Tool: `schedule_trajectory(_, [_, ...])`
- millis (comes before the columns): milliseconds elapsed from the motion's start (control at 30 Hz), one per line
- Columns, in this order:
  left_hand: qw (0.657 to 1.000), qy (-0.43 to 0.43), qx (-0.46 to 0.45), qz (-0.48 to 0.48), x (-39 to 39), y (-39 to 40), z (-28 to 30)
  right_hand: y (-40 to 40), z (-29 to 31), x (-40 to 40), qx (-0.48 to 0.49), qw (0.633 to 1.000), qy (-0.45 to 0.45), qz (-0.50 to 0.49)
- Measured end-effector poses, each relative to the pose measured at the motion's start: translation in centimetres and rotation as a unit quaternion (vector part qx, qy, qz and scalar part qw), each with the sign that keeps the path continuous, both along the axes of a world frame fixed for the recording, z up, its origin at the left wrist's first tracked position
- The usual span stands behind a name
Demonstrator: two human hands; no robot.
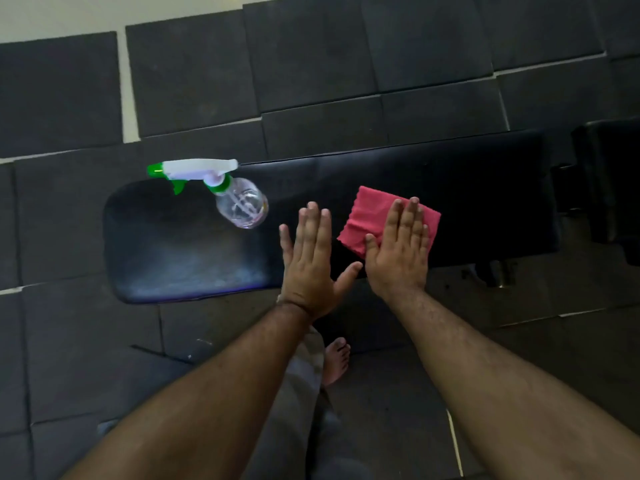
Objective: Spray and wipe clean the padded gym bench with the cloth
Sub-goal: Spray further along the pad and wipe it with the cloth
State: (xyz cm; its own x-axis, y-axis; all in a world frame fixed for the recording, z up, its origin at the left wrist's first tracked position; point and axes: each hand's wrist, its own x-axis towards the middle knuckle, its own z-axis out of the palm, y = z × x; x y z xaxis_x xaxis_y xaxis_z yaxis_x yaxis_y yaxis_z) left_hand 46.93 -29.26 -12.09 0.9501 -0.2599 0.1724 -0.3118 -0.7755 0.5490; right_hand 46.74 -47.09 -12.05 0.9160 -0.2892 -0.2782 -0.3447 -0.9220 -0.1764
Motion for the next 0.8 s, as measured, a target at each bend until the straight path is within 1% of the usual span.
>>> schedule_trajectory(33, [0.999, -0.006, 0.015, -0.04, 1.2, -1.1, 0.0, -1.6, 0.0, -0.3, -0.01, 1.0, 0.004, -0.023])
schedule_trajectory(100, [0.995, 0.002, 0.07, -0.072, 4.6, -3.0, -0.1, -5.4, 0.1, -0.5, -0.044, 0.997, 0.017, -0.068])
schedule_trajectory(167, [0.985, 0.044, 0.146, -0.081, 7.9, -4.2, -0.6, -9.1, 0.1, -0.3, -0.088, 0.988, 0.029, -0.127])
schedule_trajectory(233, [0.971, 0.089, 0.208, -0.078, 9.6, -4.7, -1.5, -11.5, 0.1, 0.2, -0.11, 0.977, 0.035, -0.179])
schedule_trajectory(300, [0.965, 0.086, 0.237, -0.071, 9.8, -4.8, -2.6, -11.3, -0.2, 0.7, -0.102, 0.974, 0.024, -0.201])
schedule_trajectory(367, [0.967, 0.062, 0.24, -0.062, 9.5, -4.7, -3.2, -8.5, -0.9, 1.1, -0.079, 0.977, 0.001, -0.199])
schedule_trajectory(467, [0.969, 0.054, 0.232, -0.063, 9.6, -4.6, -3.4, -3.1, -1.5, 0.8, -0.048, 0.981, -0.031, -0.186])
schedule_trajectory(567, [0.968, 0.057, 0.234, -0.065, 9.7, -4.6, -3.1, -2.2, -1.7, 0.6, -0.026, 0.978, -0.042, -0.202])
schedule_trajectory(633, [0.969, 0.058, 0.232, -0.065, 9.7, -4.5, -2.8, -4.6, -1.5, 0.4, -0.029, 0.98, -0.041, -0.194])
schedule_trajectory(700, [0.969, 0.059, 0.231, -0.064, 9.7, -4.6, -2.9, -9.2, -1.4, 0.5, -0.041, 0.978, -0.044, -0.2])
schedule_trajectory(800, [0.969, 0.051, 0.236, -0.058, 9.7, -4.6, -3.2, -18.0, -1.1, 1.8, -0.059, 0.963, -0.048, -0.259])
